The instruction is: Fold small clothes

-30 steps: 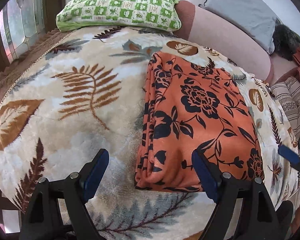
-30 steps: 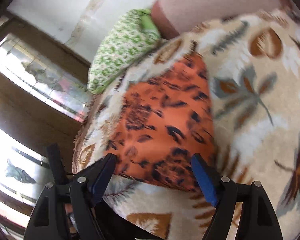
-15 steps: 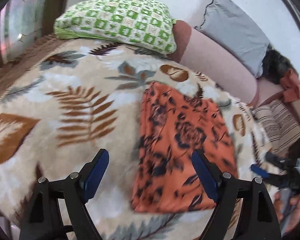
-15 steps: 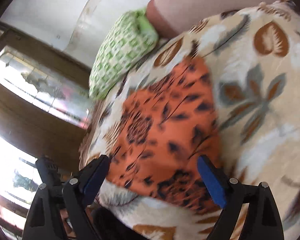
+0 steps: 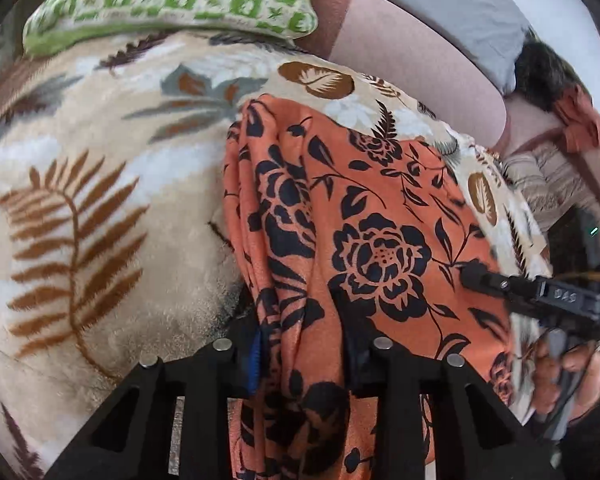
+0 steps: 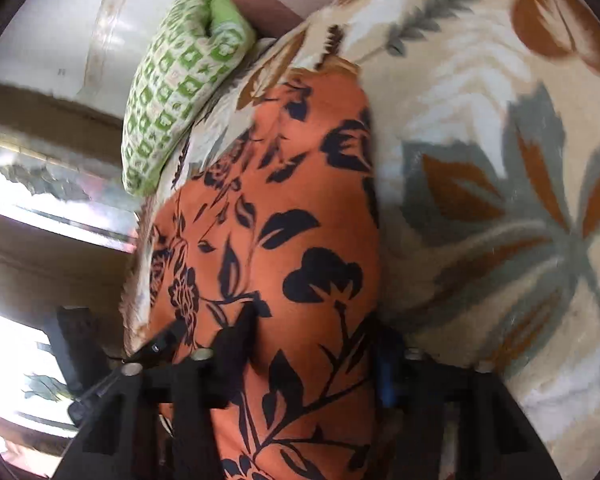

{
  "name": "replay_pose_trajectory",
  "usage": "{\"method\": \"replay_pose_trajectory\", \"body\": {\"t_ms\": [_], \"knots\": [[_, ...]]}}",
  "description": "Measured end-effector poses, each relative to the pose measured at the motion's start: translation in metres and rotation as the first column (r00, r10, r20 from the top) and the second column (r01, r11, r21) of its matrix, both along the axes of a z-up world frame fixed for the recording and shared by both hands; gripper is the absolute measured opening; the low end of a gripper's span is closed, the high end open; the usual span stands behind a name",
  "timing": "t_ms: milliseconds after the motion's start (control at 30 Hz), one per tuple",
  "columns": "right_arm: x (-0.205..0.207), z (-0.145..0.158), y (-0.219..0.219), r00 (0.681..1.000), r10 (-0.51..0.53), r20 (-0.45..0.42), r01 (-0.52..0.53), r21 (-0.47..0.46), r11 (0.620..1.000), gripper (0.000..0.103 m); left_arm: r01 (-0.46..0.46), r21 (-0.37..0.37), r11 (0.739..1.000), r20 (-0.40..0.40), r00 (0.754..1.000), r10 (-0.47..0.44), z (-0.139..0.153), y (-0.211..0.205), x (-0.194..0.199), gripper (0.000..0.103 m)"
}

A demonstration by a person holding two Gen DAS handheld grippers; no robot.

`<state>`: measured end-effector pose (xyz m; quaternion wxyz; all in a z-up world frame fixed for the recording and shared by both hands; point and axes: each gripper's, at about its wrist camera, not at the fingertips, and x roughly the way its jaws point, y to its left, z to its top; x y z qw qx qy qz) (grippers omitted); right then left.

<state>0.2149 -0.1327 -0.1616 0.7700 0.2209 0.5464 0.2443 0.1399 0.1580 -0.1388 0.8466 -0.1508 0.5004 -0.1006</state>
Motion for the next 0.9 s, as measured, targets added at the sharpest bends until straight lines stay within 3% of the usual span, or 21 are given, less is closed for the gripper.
{"method": "replay_pose_trajectory", "body": {"t_ms": [67, 233, 467, 533, 600, 633, 700, 733, 767, 800, 900], "knots": [[-0.004, 0.015, 0.003, 0.999, 0.023, 0.049, -0.022, -0.031, 0.999, 0.039, -0.013, -0.001, 1.0, 0.025, 1.0, 0.013, 0.007, -0.001, -0.004, 0.026], [-0.015, 0.063, 0.0, 0.98, 0.054, 0.191, -0.039, -0.081, 0.996, 0.037, -0.003, -0.021, 1.0, 0.134, 0.991, 0.006, 0.043, -0.018, -0.016, 0.025], [-0.011, 0.126, -0.06, 0.946, 0.011, 0.325, 0.019, -0.089, 0.996, 0.037, 0.054, -0.061, 0.997, 0.28, 0.959, -0.035, 0.088, -0.075, 0.0, 0.025], [-0.004, 0.124, -0.087, 0.947, -0.036, 0.319, 0.064, -0.078, 0.995, 0.037, 0.07, -0.07, 0.995, 0.273, 0.961, -0.048, 0.081, -0.094, 0.012, 0.026], [0.01, 0.102, -0.108, 0.962, -0.038, 0.272, 0.056, -0.06, 0.997, 0.041, 0.056, -0.026, 0.998, 0.232, 0.972, -0.048, 0.059, -0.113, 0.028, 0.031], [0.015, 0.091, -0.116, 0.967, -0.049, 0.251, 0.067, -0.064, 0.996, 0.052, 0.047, 0.003, 0.999, 0.179, 0.983, -0.047, 0.038, -0.121, 0.038, 0.035], [0.027, 0.053, -0.136, 0.975, -0.118, 0.188, 0.149, -0.161, 0.976, 0.07, 0.032, 0.049, 0.998, 0.03, 0.999, -0.033, -0.004, -0.128, 0.048, 0.037], [0.028, 0.038, -0.144, 0.976, -0.159, 0.148, 0.188, -0.212, 0.959, 0.069, 0.034, 0.039, 0.999, 0.005, 0.999, -0.034, -0.013, -0.127, 0.047, 0.041], [0.025, 0.029, -0.154, 0.971, -0.209, 0.117, 0.231, -0.222, 0.947, 0.069, 0.013, 0.014, 1.0, 0.037, 0.999, -0.014, -0.012, -0.118, 0.04, 0.052], [0.018, 0.03, -0.162, 0.963, -0.238, 0.127, 0.257, -0.162, 0.953, 0.069, -0.001, 0.031, 1.0, 0.053, 0.999, -0.001, -0.006, -0.115, 0.036, 0.058], [0.001, 0.061, -0.159, 0.946, -0.225, 0.233, 0.261, -0.136, 0.956, 0.069, 0.001, 0.087, 0.996, 0.138, 0.99, -0.013, 0.021, -0.109, 0.033, 0.061]]}}
